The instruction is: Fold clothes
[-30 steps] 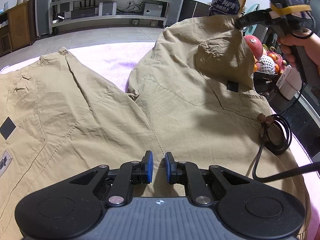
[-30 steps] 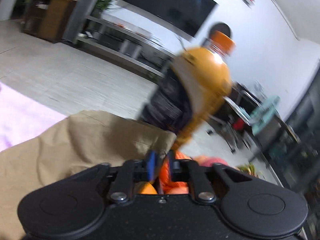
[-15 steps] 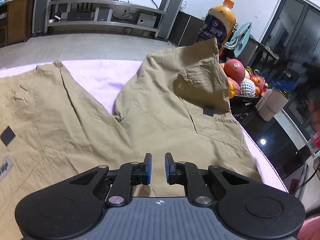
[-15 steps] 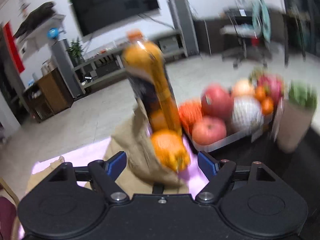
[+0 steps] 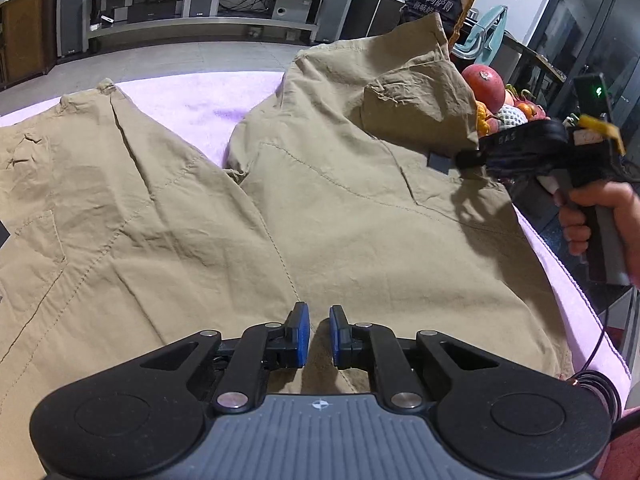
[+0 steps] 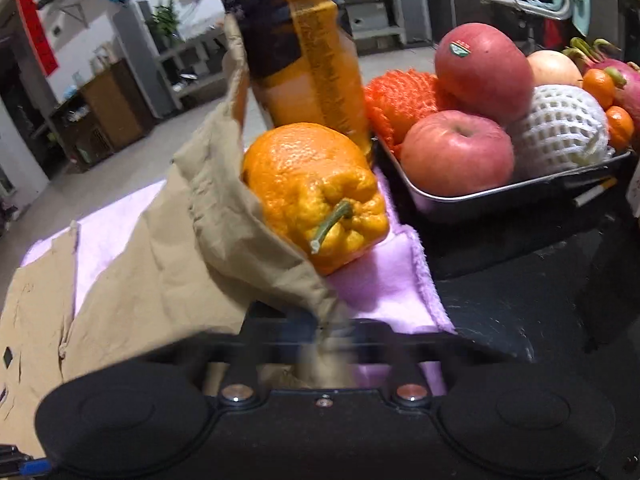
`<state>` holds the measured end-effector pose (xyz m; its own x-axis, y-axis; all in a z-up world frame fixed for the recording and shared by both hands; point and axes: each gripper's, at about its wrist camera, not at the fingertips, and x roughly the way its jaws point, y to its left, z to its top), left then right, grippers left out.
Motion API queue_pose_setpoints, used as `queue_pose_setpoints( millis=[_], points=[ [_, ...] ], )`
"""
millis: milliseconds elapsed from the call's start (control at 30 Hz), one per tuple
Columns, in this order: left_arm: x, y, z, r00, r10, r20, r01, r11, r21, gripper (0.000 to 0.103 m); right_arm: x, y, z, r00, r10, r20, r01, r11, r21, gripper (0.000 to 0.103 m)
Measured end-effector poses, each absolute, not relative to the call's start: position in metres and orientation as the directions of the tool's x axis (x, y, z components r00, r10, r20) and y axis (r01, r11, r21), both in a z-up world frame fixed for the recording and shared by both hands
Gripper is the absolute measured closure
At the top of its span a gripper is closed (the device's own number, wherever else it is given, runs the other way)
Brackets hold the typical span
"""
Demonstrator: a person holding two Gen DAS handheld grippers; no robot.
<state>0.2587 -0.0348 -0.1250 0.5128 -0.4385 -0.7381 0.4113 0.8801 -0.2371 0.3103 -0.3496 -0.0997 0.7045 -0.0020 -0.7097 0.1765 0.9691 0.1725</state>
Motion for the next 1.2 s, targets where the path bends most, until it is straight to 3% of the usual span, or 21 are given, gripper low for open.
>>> queue_pose_setpoints(
  millis=[167,300,367,433,600,767,833,900,967,1033,1167,1200],
  points=[
    [0.256,-0.038,-0.123,0.521,-0.422,-0.742,0.419,0.884,-0.209,0.092,0.311,-0.333,-0.094,0.705,-0.086,-0.704,0.182,0.981,0.062,0.095],
    [0.252,-0.034,-0.112,0.536,-0.401,-0.743,0.410,0.893,-0.185,0.092,0.300,-0.330,-0.087,0.697,-0.100,-0.710,0.175,0.984,0.033,0.074],
    [0.245,-0.028,-0.098,0.558,-0.403,-0.725,0.406,0.895,-0.185,0.092,0.287,-0.333,-0.069,0.706,-0.092,-0.702,0.179,0.983,0.051,0.055],
    [0.234,-0.022,-0.079,0.579,-0.419,-0.699,0.409,0.891,-0.194,0.092,0.267,-0.336,-0.043,0.734,-0.049,-0.678,0.180,0.976,0.125,0.051],
    [0.181,-0.012,-0.043,0.611,-0.427,-0.666,0.415,0.890,-0.190,0.092,0.205,-0.331,0.006,0.789,0.185,-0.586,0.086,0.911,0.403,0.051],
    [0.134,0.022,-0.032,0.615,-0.454,-0.645,0.342,0.890,-0.301,0.092,0.150,-0.313,0.009,0.751,0.498,-0.434,-0.086,0.725,0.684,0.049],
    [0.138,0.032,-0.042,0.623,-0.436,-0.649,0.284,0.899,-0.332,0.093,0.154,-0.305,-0.007,0.712,0.552,-0.434,-0.084,0.681,0.727,0.047],
    [0.148,0.039,-0.056,0.624,-0.428,-0.653,0.226,0.900,-0.374,0.094,0.170,-0.294,-0.042,0.655,0.579,-0.485,-0.022,0.656,0.754,0.054],
    [0.161,0.035,-0.074,0.622,-0.434,-0.652,0.197,0.893,-0.405,0.096,0.188,-0.283,-0.086,0.572,0.623,-0.534,0.071,0.611,0.788,0.084],
    [0.173,0.022,-0.087,0.622,-0.433,-0.652,0.213,0.895,-0.391,0.096,0.203,-0.270,-0.126,0.481,0.676,-0.559,0.147,0.566,0.811,0.084],
    [0.189,0.005,-0.119,0.606,-0.385,-0.696,0.215,0.922,-0.323,0.096,0.226,-0.254,-0.162,0.437,0.694,-0.573,0.132,0.580,0.804,0.084],
    [0.191,0.005,-0.127,0.607,-0.359,-0.709,0.196,0.932,-0.304,0.090,0.230,-0.256,-0.170,0.437,0.689,-0.579,0.143,0.582,0.801,0.084]
  ],
)
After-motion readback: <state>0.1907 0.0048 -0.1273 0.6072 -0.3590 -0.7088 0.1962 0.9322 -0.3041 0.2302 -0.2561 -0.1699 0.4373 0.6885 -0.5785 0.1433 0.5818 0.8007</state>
